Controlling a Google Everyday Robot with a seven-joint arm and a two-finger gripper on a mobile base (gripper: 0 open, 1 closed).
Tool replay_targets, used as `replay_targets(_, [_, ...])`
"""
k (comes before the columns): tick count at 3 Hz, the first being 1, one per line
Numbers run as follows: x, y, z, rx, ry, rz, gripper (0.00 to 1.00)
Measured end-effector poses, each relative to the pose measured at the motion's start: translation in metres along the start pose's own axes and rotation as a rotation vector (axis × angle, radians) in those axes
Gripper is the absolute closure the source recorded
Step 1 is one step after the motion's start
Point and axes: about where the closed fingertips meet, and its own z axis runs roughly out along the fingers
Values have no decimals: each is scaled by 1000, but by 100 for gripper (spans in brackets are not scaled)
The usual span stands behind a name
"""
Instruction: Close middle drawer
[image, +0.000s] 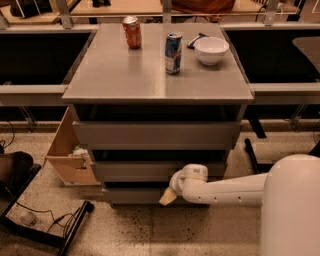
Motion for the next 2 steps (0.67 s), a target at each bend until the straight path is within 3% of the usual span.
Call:
replay_targets(1, [2, 3, -2, 0, 0, 0, 15])
replay_targets(2, [4, 12, -18, -20, 37, -50, 38])
